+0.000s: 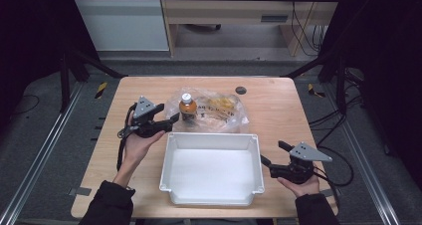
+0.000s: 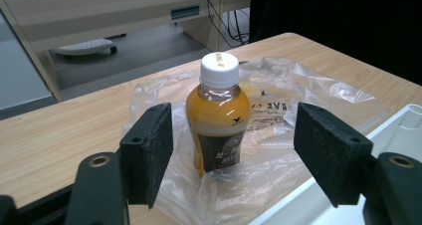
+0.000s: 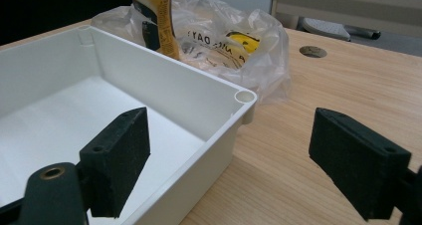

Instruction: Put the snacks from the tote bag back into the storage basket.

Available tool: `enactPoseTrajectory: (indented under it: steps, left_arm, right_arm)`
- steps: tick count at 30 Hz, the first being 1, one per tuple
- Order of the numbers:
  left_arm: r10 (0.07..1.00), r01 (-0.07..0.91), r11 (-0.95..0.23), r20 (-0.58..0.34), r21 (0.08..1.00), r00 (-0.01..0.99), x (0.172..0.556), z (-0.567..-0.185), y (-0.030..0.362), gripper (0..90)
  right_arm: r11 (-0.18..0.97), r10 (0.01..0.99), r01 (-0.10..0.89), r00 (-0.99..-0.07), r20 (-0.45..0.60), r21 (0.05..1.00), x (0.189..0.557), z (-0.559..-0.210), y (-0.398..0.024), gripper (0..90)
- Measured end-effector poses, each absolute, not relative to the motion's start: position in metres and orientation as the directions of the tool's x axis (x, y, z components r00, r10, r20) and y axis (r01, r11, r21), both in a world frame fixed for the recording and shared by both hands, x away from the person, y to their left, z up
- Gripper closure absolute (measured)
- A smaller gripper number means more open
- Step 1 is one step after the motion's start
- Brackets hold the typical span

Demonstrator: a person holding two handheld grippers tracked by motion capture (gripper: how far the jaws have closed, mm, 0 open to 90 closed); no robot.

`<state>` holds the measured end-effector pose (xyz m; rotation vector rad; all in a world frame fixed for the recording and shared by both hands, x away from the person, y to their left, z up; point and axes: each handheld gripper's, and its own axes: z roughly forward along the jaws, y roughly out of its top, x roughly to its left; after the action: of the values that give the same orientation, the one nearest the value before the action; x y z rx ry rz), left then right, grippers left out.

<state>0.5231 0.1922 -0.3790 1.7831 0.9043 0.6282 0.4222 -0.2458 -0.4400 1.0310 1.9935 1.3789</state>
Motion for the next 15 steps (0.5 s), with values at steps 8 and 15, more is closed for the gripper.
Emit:
enactPoseTrajectory:
  steps: [8,15]
  left_arm:
    - [0.817,0.294,-0.225,0.016,0.929,0.576,0.535,-0.378,0.185,33.6]
    - [0.819,0.284,-0.223,0.021,0.933,0.573,0.544,-0.378,0.179,36.2]
  right_arm:
    - [0.198,0.809,0.303,-0.587,0.019,0.932,0.422,-0.440,-0.246,16.5]
    - [0.198,0.808,0.306,-0.589,0.021,0.931,0.422,-0.440,-0.245,16.7]
